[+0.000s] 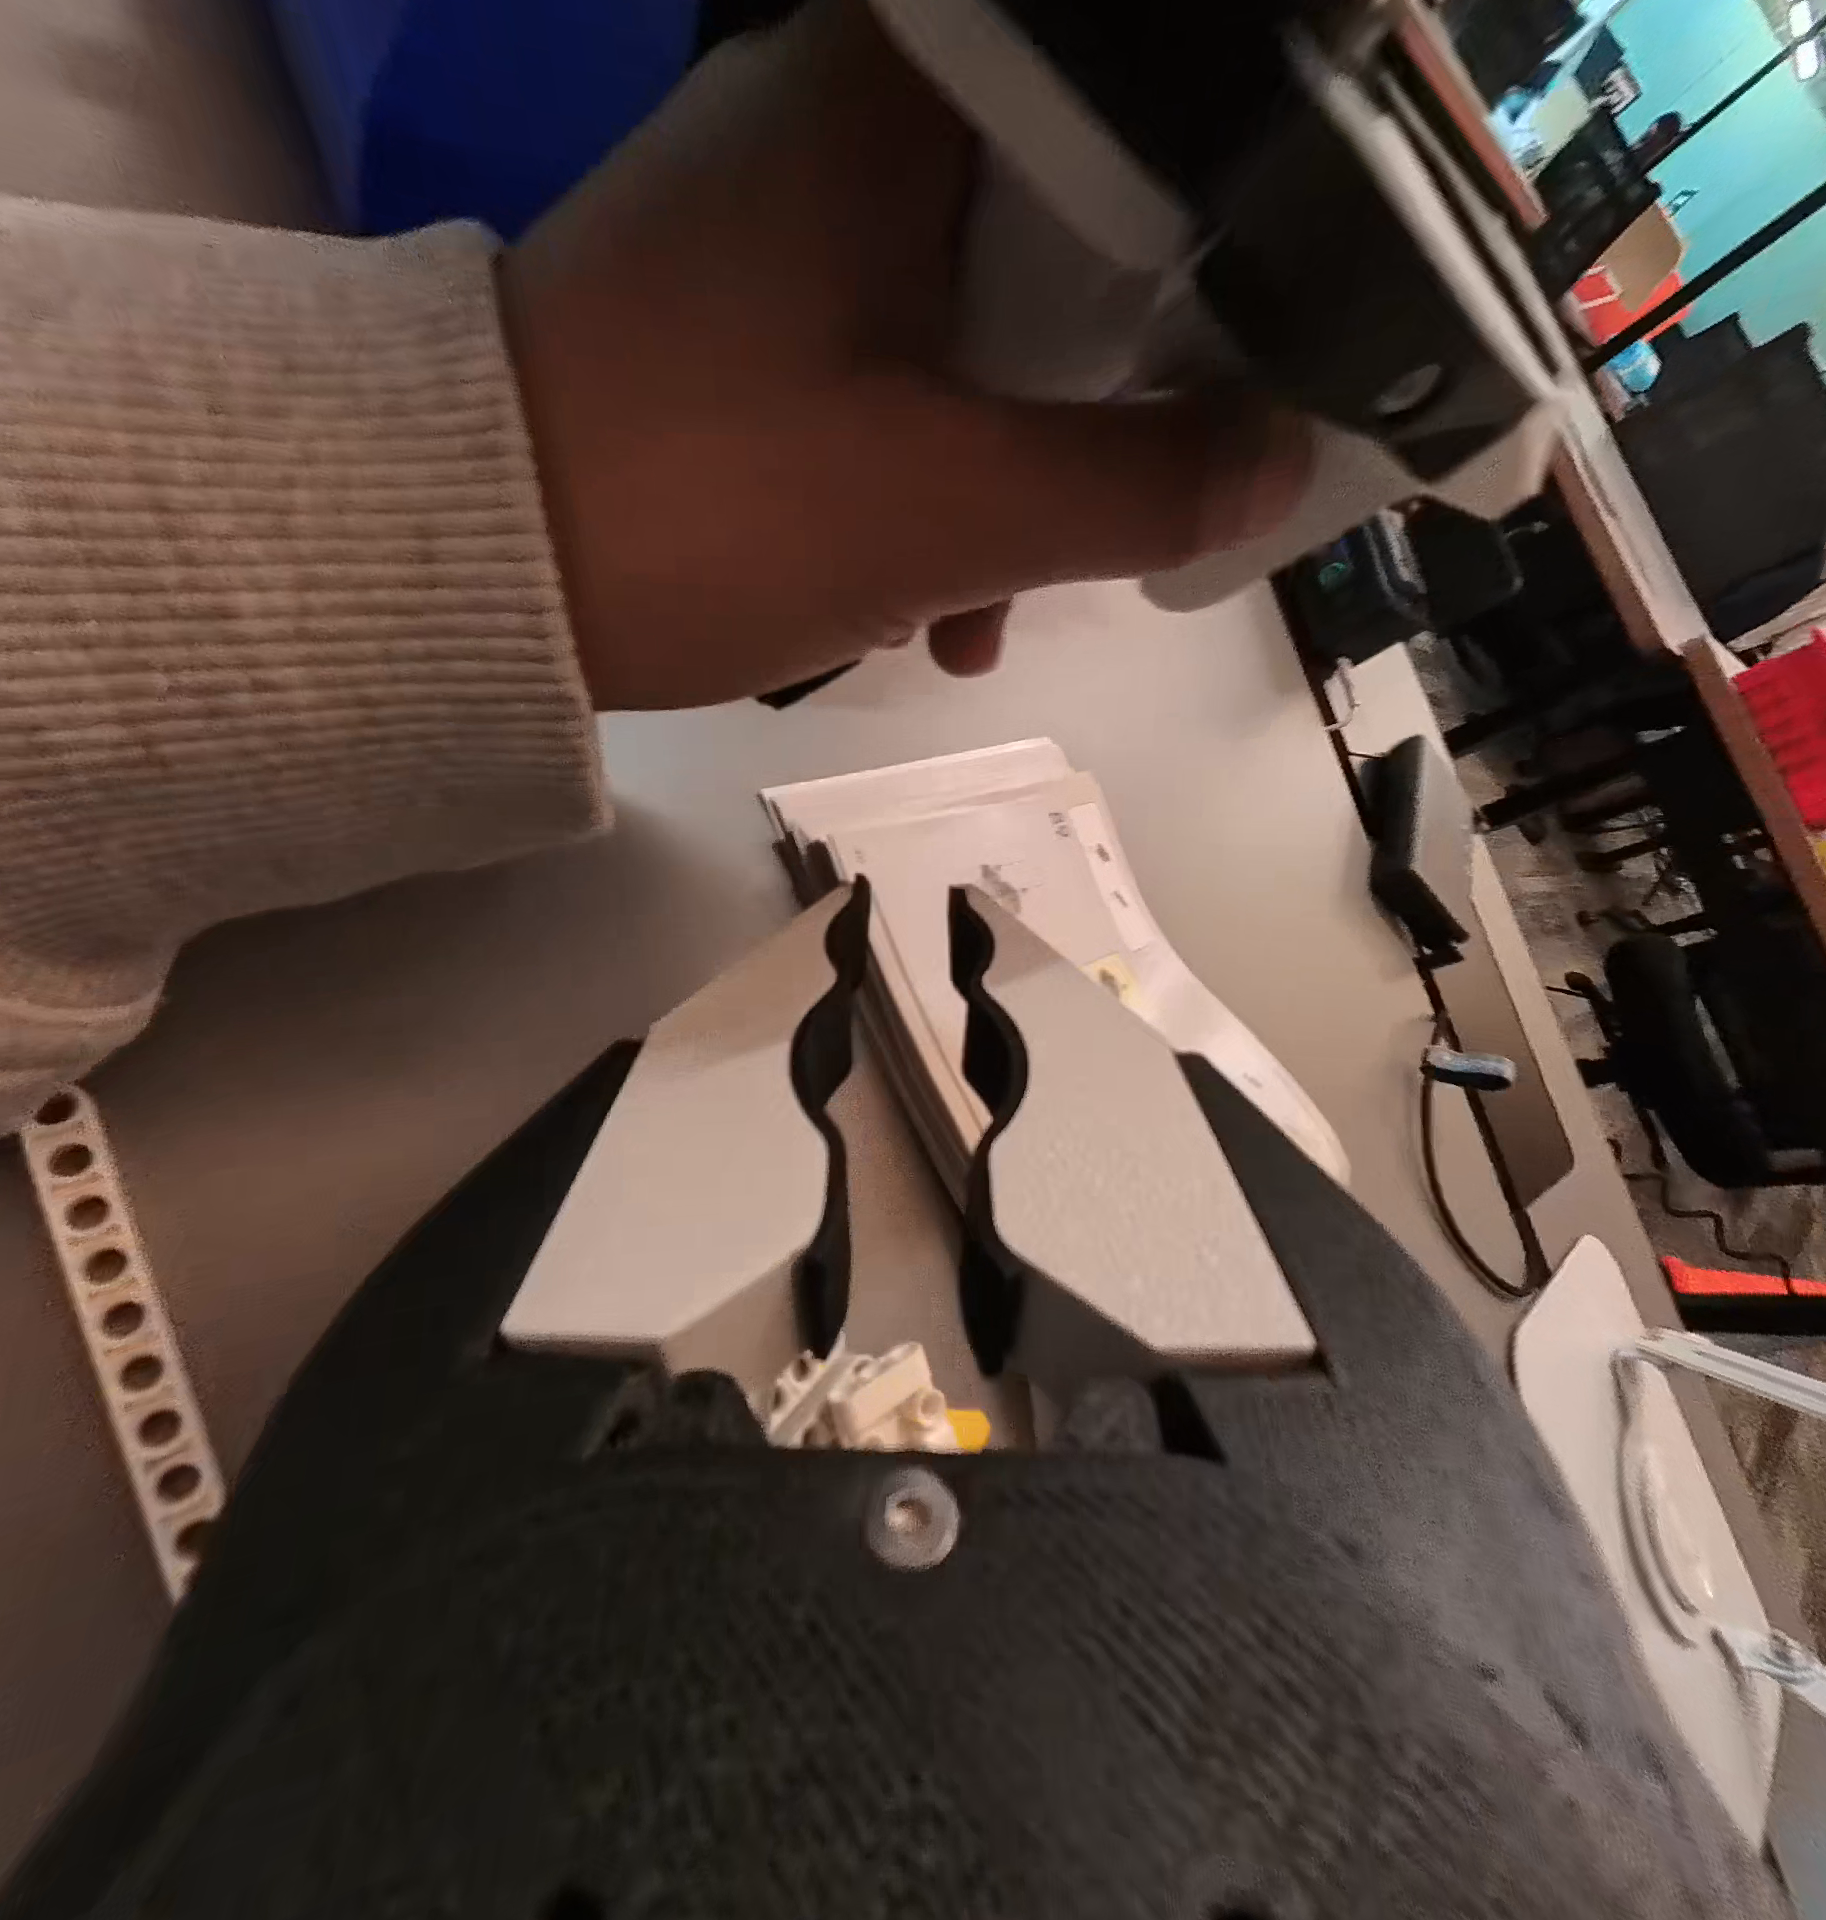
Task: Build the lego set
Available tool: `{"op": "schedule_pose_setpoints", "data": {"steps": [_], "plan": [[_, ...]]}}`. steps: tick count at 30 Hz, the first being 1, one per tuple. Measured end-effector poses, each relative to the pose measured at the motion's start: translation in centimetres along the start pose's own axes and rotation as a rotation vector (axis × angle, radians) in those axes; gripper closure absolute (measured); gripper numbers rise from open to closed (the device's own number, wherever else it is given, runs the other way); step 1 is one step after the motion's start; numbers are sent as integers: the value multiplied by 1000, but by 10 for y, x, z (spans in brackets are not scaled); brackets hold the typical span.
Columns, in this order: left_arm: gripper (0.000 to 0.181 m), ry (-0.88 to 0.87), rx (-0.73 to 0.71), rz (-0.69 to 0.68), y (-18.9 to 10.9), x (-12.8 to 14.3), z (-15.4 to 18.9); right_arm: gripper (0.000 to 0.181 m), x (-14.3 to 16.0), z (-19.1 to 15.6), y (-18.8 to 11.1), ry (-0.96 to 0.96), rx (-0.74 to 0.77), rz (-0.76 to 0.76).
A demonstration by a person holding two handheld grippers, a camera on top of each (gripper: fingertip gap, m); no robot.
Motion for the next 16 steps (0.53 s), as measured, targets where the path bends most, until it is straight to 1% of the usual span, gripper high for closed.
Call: {"op": "schedule_pose_setpoints", "data": {"steps": [3,7,9,16], "plan": [[170,-60,7,-9,0,0,-5,167,-2,-4,2,-11,-9,3],[160,-105,55,-9,0,-1,-3,168,-3,-6,3,-6,-15,7],[153,-109,69,-27,2,1,-1,168,-4,-8,4,-12,-20,9],[142,-83,75,-56,5,6,3,168,-8,-12,4,-41,-14,11]]}}
Point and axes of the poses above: each gripper's, where its closed fingertips meet, y out along the fingers, x out of its underside, z = x × y across the jaws, the point moved 6 cm from there along -y, back along the fingers, and after that the axes turned 13 degrees about -y, right-handed, at the moved point
